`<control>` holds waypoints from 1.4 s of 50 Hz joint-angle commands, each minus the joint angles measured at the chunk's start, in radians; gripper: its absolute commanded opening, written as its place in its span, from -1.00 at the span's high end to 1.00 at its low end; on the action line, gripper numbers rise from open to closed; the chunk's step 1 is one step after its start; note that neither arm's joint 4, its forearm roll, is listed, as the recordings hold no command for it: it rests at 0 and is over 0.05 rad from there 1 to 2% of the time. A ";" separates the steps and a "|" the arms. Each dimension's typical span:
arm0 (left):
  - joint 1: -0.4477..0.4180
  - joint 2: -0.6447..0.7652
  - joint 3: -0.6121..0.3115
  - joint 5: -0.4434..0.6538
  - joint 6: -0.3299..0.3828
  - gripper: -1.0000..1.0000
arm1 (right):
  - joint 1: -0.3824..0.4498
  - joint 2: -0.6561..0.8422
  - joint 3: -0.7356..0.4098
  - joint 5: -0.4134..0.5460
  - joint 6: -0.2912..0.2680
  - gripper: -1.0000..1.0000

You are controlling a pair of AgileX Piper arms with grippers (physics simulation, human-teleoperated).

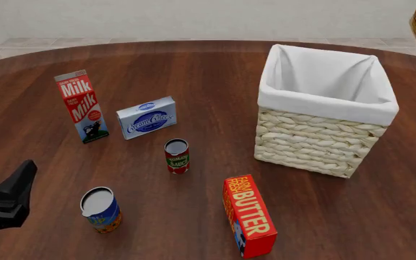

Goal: Pick up the orange juice, and put it in the basket.

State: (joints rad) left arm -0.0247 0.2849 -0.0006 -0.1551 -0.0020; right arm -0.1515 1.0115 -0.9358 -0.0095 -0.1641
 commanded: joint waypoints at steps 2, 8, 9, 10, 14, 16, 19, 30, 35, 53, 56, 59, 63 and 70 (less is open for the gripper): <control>-0.007 -0.003 0.000 0.004 0.000 -1.00 | 0.089 0.047 -0.128 0.041 0.055 1.00; -0.001 -0.012 0.000 0.012 -0.003 -1.00 | 0.138 0.094 -0.157 0.035 0.076 1.00; 0.000 -0.016 0.000 0.015 -0.002 -1.00 | 0.153 0.108 -0.163 0.036 0.078 1.00; 0.000 -0.014 0.000 0.013 -0.003 -1.00 | 0.172 0.126 -0.174 0.045 0.070 1.00; 0.001 -0.010 0.000 0.006 -0.004 -1.00 | 0.209 0.156 -0.194 0.053 0.094 1.00; 0.001 -0.014 0.000 0.009 -0.006 -1.00 | 0.212 0.170 -0.201 0.048 0.084 1.00; 0.000 -0.025 0.000 0.019 -0.006 -1.00 | 0.233 0.204 -0.208 0.047 0.081 1.00; -0.006 -0.040 0.000 0.030 -0.009 -1.00 | 0.281 0.270 -0.151 -0.005 0.103 1.00; -0.006 -0.035 0.000 0.025 -0.009 -1.00 | 0.297 0.295 -0.115 -0.038 0.106 1.00; -0.006 -0.037 0.000 0.031 -0.009 -1.00 | 0.296 0.370 -0.080 -0.099 0.106 1.00; -0.007 -0.035 0.000 0.030 -0.008 -1.00 | 0.293 0.379 -0.077 -0.107 0.110 1.00; -0.008 -0.038 0.000 0.032 -0.007 -1.00 | 0.293 0.392 -0.065 -0.127 0.115 1.00; -0.008 -0.034 0.000 0.029 -0.005 -1.00 | 0.307 0.409 -0.062 -0.126 0.122 1.00; -0.006 -0.038 0.000 0.032 -0.006 -1.00 | 0.300 0.448 -0.072 -0.138 0.114 1.00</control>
State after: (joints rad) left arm -0.0315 0.2483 -0.0007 -0.1245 -0.0084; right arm 0.1483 1.4187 -0.9984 -0.1249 -0.0681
